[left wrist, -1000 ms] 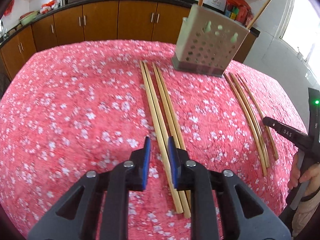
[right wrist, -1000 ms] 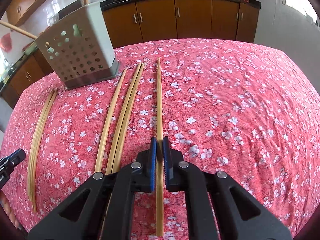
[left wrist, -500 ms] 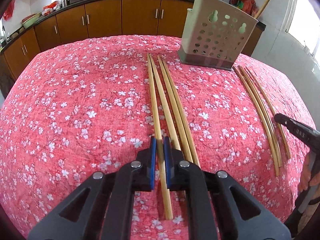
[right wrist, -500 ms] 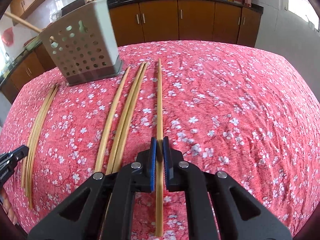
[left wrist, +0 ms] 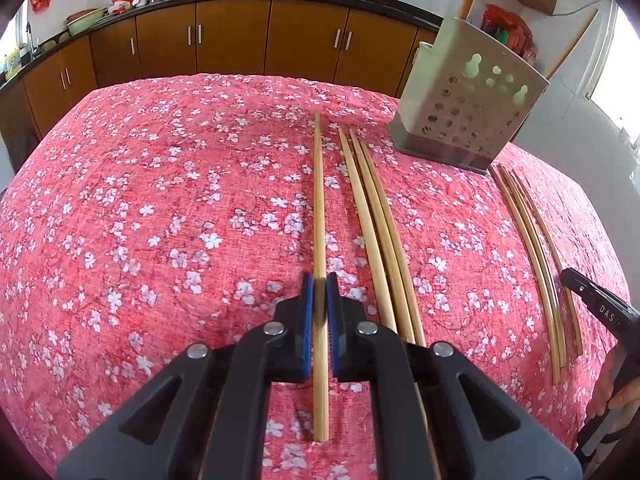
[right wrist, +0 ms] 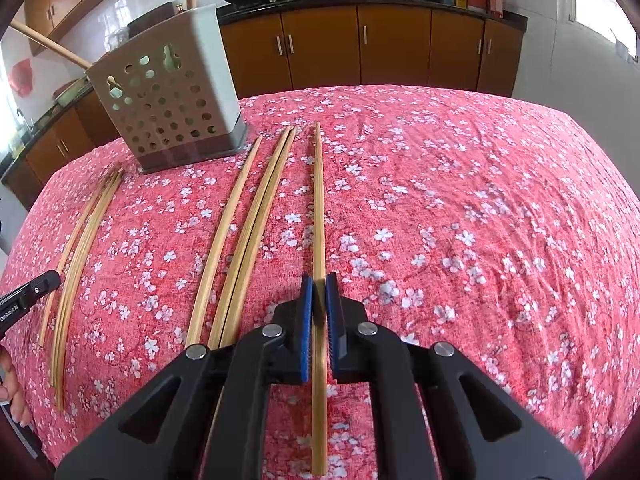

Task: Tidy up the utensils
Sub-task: 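Lower the left gripper onto another chopstick and close it while the right gripper grasps one, then lift the left gripper's chopstick over the holder while the right gripper carries its chopstick there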

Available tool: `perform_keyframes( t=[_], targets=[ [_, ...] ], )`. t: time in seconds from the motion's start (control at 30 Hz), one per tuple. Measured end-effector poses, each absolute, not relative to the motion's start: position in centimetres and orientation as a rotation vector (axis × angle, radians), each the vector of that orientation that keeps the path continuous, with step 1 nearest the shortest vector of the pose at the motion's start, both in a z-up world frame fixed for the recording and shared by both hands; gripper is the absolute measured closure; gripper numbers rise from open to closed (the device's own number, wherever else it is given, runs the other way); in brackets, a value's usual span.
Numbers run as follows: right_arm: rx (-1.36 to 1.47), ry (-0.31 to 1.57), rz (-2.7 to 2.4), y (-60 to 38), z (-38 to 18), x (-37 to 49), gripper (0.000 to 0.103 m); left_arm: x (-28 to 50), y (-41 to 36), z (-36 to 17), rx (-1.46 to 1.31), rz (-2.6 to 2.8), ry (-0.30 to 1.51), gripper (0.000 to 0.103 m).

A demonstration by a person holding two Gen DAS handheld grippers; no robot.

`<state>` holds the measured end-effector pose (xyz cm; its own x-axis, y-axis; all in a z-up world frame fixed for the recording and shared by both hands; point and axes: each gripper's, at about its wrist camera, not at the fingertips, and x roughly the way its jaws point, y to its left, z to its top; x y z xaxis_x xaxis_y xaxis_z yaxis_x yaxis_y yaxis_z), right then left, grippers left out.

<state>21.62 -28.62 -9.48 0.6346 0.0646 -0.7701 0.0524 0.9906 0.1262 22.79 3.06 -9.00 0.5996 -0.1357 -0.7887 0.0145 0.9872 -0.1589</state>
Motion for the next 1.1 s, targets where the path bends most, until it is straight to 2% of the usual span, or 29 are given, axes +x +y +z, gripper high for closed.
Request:
perform_keyframes(
  t=[0.63, 1.1],
  targets=[
    [0.188, 0.86, 0.019, -29.1, -9.4, 17.8, 0.094, 20.8, 2.8, -9.0, -0.093, -0.084, 0.915, 0.095],
    [0.18, 0.866, 0.009, -29.0, -9.3, 19.0, 0.095, 21.3, 3.2, -9.2, -0.081, -0.095, 0.907, 0.095]
  ],
)
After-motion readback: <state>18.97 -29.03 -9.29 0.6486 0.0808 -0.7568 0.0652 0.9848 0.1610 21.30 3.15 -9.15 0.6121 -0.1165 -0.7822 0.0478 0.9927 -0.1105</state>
